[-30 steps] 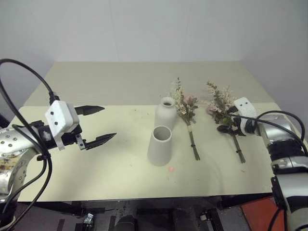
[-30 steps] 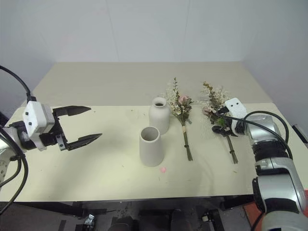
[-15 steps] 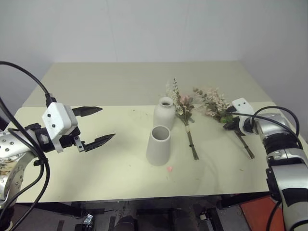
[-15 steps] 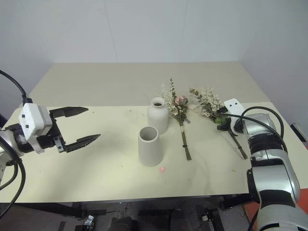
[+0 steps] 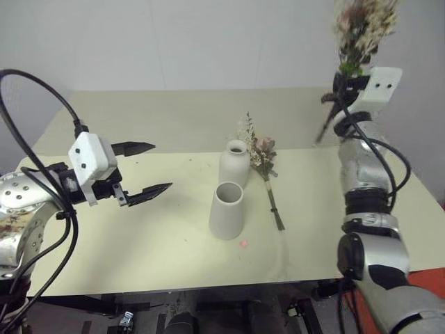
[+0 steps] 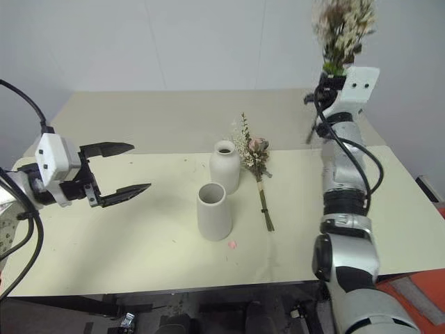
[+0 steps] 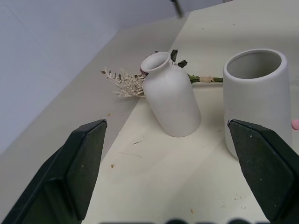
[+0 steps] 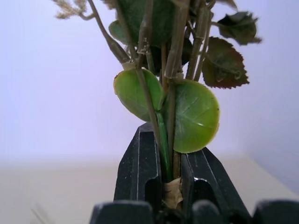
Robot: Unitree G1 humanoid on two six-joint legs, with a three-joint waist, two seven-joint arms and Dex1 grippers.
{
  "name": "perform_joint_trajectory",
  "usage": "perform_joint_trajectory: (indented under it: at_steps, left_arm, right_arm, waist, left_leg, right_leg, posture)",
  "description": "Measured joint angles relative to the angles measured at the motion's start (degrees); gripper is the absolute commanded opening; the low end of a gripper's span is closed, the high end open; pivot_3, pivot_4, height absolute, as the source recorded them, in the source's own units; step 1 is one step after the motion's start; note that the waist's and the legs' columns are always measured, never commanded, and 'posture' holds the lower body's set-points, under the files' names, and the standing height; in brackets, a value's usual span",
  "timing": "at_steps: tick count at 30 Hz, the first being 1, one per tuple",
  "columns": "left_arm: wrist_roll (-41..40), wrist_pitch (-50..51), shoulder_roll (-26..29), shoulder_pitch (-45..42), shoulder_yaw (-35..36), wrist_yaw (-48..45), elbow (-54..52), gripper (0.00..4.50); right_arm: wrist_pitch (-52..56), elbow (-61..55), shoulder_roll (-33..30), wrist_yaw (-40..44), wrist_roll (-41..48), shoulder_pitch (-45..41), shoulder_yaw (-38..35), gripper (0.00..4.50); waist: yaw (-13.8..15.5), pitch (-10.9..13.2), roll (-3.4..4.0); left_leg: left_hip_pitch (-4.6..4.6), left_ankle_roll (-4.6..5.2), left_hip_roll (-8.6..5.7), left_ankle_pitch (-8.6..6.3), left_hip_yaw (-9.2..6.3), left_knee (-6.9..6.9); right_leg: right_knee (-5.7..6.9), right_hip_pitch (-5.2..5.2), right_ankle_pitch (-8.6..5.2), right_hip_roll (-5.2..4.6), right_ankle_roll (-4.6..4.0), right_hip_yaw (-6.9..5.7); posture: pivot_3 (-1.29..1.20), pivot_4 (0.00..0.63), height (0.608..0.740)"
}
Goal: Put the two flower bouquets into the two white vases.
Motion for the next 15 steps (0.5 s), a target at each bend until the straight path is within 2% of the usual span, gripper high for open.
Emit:
perform_joint_trajectory:
  at_steps: [4, 10, 15]
  left_arm:
    - [-0.04, -0.02, -0.13, 0.41, 0.04, -0.09, -0.10, 4.50]
    - [-0.14, 0.47, -0.02, 5.23, 2.82, 0.49, -2.08, 4.50]
    - [-0.77, 1.93, 0.08, 8.57, 6.09, 1.69, -5.23, 4.50]
  right_arm:
    - [-2.26, 1.42, 6.36, 7.57, 8.70, -3.40, -2.45, 0.20]
    - [-3.20, 5.45, 10.03, 12.67, 10.93, -7.39, -2.15, 0.20]
    - [-1.02, 3.60, 11.60, 14.50, 11.60, -7.29, -0.54, 0.20]
  waist:
    - [-0.32, 0.05, 0.07]
    - [-0.32, 0.08, 0.13]
    - [-0.30, 0.10, 0.15]
  left_leg:
    - [-0.01, 0.00, 0.04, 0.00, -0.04, -0.01]
    - [-0.02, -0.04, 0.10, 0.02, -0.03, -0.09]
    - [-0.04, -0.05, 0.09, 0.03, -0.04, -0.09]
  right_leg:
    - [0.00, -0.03, 0.06, 0.01, -0.01, -0.01]
    - [0.05, -0.12, 0.06, 0.07, -0.04, -0.06]
    - [0.06, -0.16, 0.07, 0.06, -0.04, -0.06]
  posture:
    - [0.00, 0.150, 0.740]
    - [0.00, 0.150, 0.740]
    - [0.00, 0.150, 0.740]
